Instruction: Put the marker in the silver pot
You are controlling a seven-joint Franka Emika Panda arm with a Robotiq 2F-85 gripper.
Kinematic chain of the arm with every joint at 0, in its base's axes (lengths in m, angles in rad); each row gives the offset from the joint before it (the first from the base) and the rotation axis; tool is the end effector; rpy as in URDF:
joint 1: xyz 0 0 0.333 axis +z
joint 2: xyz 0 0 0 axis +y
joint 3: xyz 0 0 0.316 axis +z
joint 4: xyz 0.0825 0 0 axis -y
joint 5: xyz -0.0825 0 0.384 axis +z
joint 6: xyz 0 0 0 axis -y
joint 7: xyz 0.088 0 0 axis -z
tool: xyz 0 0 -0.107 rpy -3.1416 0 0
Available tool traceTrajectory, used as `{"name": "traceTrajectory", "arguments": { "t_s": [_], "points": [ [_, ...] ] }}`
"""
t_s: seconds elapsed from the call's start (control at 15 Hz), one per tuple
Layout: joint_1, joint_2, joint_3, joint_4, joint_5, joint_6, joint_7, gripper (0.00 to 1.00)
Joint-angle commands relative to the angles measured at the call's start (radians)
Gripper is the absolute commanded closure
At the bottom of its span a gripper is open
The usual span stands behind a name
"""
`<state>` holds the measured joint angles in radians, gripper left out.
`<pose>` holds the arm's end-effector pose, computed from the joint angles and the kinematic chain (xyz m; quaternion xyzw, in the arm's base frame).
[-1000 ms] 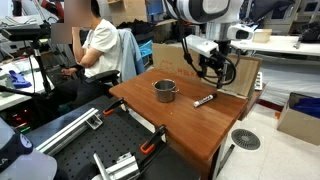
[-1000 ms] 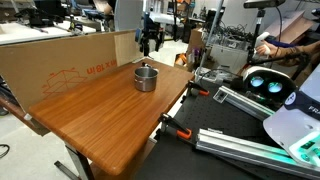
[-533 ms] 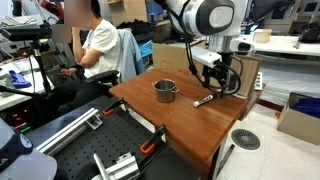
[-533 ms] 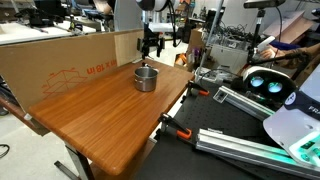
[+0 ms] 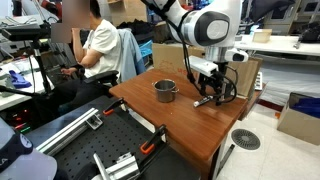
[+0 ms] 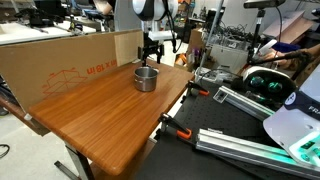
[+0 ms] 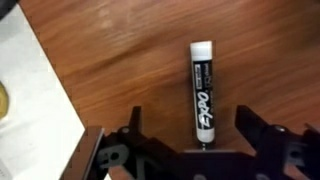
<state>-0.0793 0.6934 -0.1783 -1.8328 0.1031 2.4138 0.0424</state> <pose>0.6122 -0.1561 0.1473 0.9836 -0.1718 -0.0518 0.0200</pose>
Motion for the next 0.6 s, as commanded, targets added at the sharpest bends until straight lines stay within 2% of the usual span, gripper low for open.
{"name": "traceTrajectory", "arguments": {
  "t_s": [0.0, 0.07, 0.13, 0.2, 0.53],
  "points": [
    [-0.015, 0.035, 0.020, 0.047, -0.041, -0.042, 0.014, 0.00],
    [-0.014, 0.045, 0.019, 0.057, -0.045, -0.051, 0.016, 0.00],
    [-0.013, 0.053, 0.020, 0.064, -0.049, -0.054, 0.016, 0.25],
    [-0.012, 0.060, 0.020, 0.069, -0.057, -0.053, 0.013, 0.26],
    [-0.010, 0.067, 0.020, 0.090, -0.083, -0.066, 0.014, 0.65]
  ]
}}
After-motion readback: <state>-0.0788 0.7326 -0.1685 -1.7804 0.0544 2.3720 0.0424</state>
